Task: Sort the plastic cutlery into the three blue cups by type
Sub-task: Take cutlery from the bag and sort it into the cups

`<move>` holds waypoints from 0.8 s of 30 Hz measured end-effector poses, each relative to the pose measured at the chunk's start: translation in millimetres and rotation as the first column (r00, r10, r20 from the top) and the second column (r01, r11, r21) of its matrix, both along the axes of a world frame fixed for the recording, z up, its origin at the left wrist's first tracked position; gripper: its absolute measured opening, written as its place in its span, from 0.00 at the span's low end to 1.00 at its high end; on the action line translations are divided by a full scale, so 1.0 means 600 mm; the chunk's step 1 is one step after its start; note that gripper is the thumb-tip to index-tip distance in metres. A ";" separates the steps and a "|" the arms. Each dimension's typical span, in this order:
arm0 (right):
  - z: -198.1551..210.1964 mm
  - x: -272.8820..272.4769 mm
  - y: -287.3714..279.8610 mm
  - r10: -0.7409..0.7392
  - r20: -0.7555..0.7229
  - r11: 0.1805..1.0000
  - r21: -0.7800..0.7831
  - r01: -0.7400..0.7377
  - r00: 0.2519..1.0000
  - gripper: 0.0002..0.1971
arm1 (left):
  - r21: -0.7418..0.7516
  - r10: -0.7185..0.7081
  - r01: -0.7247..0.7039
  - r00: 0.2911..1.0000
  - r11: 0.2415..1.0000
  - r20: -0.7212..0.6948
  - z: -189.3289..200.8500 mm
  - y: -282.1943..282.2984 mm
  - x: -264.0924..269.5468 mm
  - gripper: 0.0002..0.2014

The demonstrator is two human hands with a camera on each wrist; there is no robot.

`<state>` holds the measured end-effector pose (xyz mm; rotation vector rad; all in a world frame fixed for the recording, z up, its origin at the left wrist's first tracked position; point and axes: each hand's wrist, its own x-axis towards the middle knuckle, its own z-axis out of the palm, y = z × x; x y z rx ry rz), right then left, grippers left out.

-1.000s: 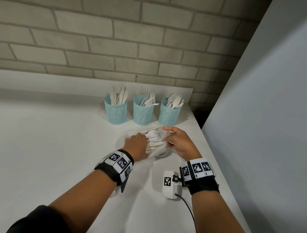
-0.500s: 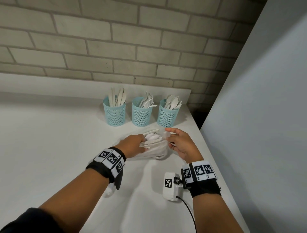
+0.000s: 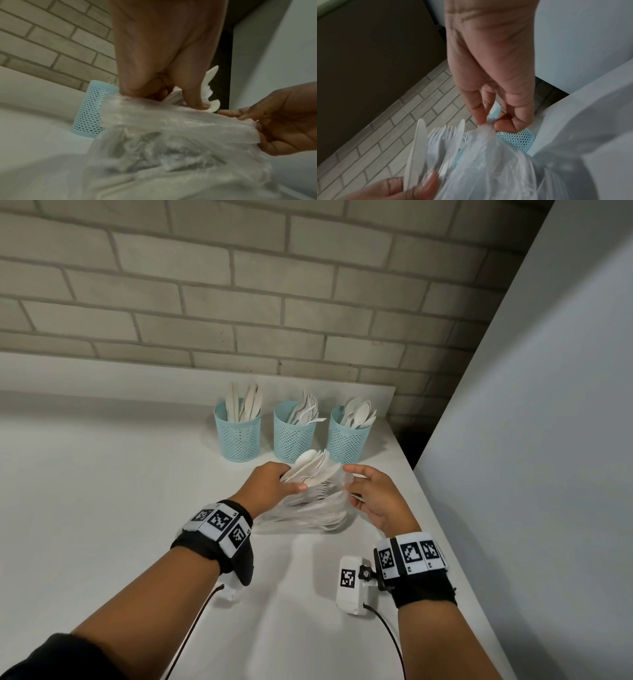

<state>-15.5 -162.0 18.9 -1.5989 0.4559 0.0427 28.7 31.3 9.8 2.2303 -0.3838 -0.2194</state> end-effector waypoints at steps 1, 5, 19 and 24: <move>0.000 0.001 0.000 -0.001 -0.003 1.000 -0.007 0.001 1.000 0.17 | -0.036 0.017 -0.017 1.000 0.999 -0.005 0.000 0.001 0.003 0.13; 0.001 0.004 0.003 0.002 -0.006 1.000 -0.028 -0.002 1.000 0.17 | -0.085 -0.018 0.014 0.999 0.996 -0.045 0.006 -0.001 0.007 0.11; 0.025 0.015 0.011 0.059 0.020 0.957 -0.286 -0.051 0.998 0.16 | -0.321 -0.039 -0.038 0.972 0.946 -0.230 0.031 -0.019 0.031 0.13; 0.044 0.030 0.010 0.050 0.046 0.925 -0.378 -0.029 0.998 0.17 | -0.385 -0.054 -0.021 0.982 0.923 -0.182 0.038 -0.018 0.030 0.12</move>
